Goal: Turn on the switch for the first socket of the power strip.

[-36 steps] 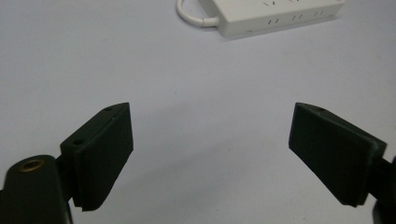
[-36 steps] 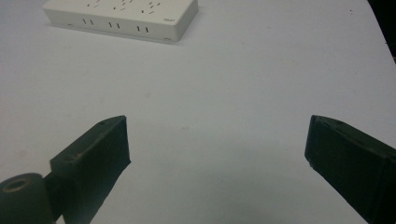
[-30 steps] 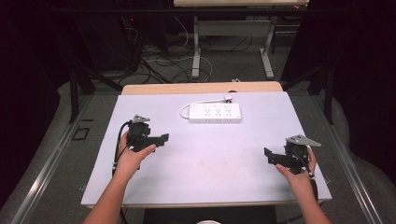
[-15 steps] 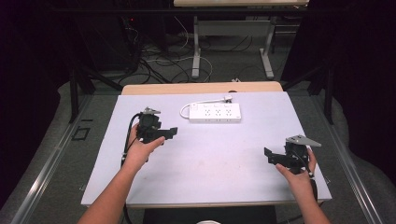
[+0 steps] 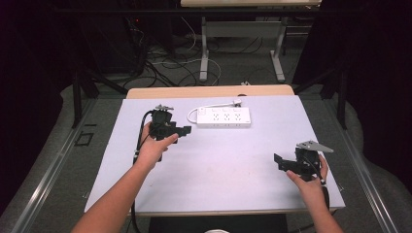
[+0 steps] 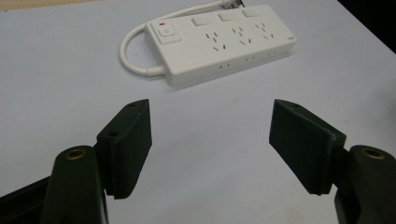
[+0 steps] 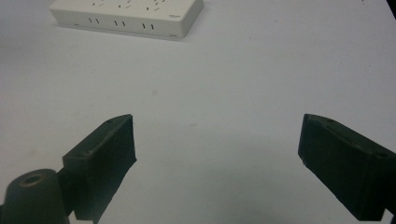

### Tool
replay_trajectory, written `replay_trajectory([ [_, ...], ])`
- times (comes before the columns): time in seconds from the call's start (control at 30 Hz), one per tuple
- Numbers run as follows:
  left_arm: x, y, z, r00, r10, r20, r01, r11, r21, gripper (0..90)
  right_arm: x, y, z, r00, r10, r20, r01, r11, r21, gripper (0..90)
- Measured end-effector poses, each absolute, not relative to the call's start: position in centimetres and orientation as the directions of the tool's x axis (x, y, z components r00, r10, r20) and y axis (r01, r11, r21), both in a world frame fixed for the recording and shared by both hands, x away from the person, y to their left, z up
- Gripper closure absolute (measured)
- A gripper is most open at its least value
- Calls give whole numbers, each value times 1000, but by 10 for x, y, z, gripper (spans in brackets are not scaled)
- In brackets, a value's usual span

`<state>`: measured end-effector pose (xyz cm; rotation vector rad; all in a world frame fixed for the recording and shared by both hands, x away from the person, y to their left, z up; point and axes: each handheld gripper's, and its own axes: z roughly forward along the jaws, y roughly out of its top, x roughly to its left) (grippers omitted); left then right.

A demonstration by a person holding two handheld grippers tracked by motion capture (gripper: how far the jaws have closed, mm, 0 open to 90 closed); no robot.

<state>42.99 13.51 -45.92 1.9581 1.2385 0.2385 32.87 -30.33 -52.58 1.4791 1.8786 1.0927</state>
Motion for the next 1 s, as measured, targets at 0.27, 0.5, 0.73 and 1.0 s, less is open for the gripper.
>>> replay_trajectory([
  [0.27,439,125,-453,525,823,-216,663,-237,710,315,329,-302,-528,-275,955,109,561,68,825,110],
  [0.5,446,113,-450,549,822,-150,642,-300,706,315,329,-302,-528,-279,954,106,562,73,824,112],
  [0.73,452,100,-448,565,815,-127,647,-342,682,342,330,-301,-529,-279,953,121,568,63,821,114],
  [1.0,455,79,-456,594,796,-118,655,-394,645,417,330,-300,-529,-277,953,125,570,58,820,114],
])
